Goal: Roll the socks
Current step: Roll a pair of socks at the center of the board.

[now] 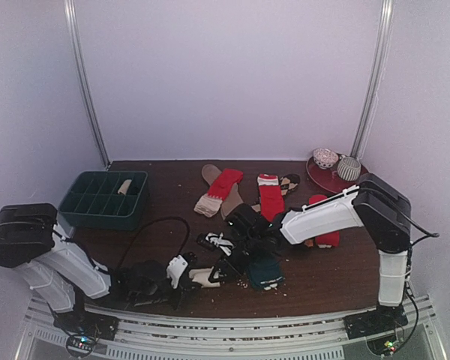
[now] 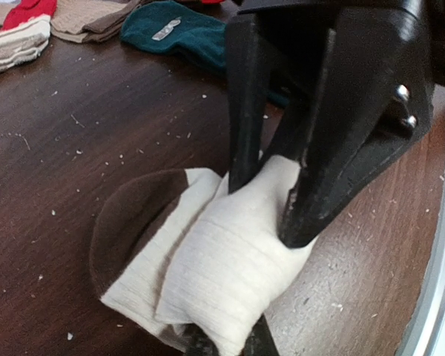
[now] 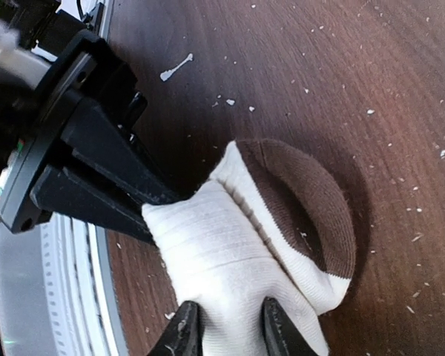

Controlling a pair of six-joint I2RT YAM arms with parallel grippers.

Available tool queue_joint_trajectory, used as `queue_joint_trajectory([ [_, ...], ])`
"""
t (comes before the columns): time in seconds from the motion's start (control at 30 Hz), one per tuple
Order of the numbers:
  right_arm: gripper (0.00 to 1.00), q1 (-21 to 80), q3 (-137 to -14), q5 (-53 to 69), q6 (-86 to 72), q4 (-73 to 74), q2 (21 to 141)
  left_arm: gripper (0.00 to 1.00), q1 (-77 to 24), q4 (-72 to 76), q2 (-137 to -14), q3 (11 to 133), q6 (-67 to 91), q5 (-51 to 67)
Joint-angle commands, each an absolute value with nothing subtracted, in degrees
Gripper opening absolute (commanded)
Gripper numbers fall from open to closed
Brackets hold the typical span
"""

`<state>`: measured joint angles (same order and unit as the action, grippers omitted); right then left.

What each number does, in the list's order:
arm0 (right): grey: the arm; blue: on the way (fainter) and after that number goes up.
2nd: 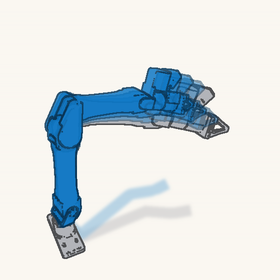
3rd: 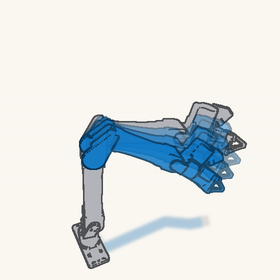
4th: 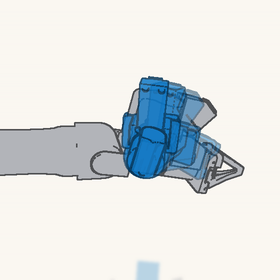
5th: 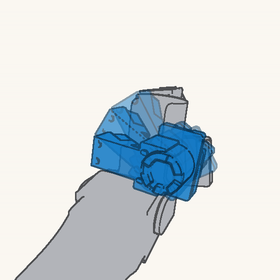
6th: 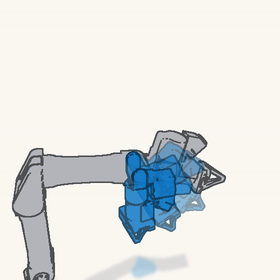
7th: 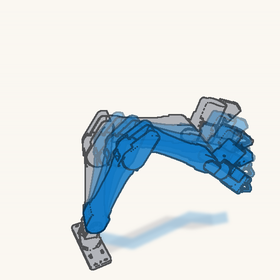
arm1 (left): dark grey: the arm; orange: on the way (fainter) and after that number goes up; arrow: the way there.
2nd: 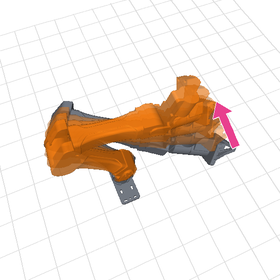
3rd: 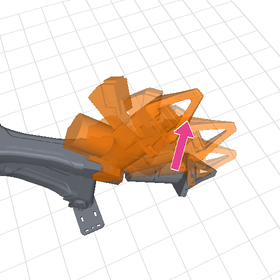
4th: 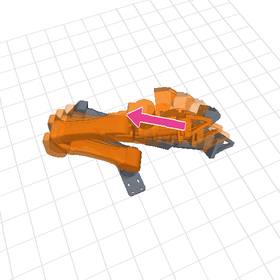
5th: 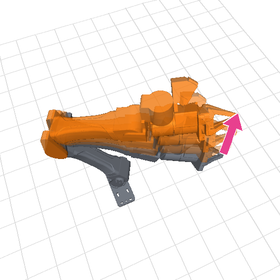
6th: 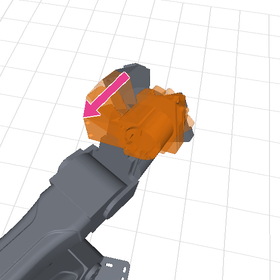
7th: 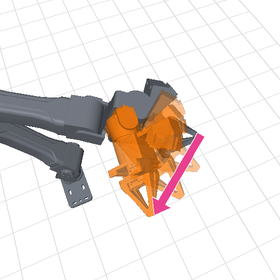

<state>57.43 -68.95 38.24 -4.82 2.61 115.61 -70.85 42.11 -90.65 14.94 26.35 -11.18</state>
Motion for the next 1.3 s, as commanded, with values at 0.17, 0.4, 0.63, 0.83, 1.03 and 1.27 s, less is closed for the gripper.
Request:
queue_joint_trajectory([
  [0.17, 0.44, 59.2, -54.3, 24.5, 11.2, -13.3, 105.4, 0.0, -67.0, 31.6, -97.0, 11.6, 42.7, 3.3],
  [0.4, 0.58, 62.2, -46.7, 17.3, 27.0, -22.5, 100.3, 0.0, -66.8, 31.1, -101.1, 12.3, 43.1, 7.3],
  [0.63, 0.58, 62.5, -48.8, 18.6, 28.5, -23.0, 104.6, 0.0, -66.9, 31.5, -102.5, 12.6, 42.3, 8.3],
  [0.83, 0.21, 62.7, -53.0, 21.0, 24.3, -13.1, 108.5, 0.0, -66.8, 31.2, -101.8, 13.0, 41.6, 7.8],
  [1.03, 0.15, 62.2, -55.3, 21.6, 13.1, -5.0, 111.3, 0.04, -66.7, 23.6, -100.2, 18.1, 36.8, 1.5],
  [1.27, 0.15, 61.0, -59.1, 25.6, 4.1, 9.2, 114.7, 0.5, -66.9, 21.4, -81.2, 17.7, 27.4, -14.4],
])
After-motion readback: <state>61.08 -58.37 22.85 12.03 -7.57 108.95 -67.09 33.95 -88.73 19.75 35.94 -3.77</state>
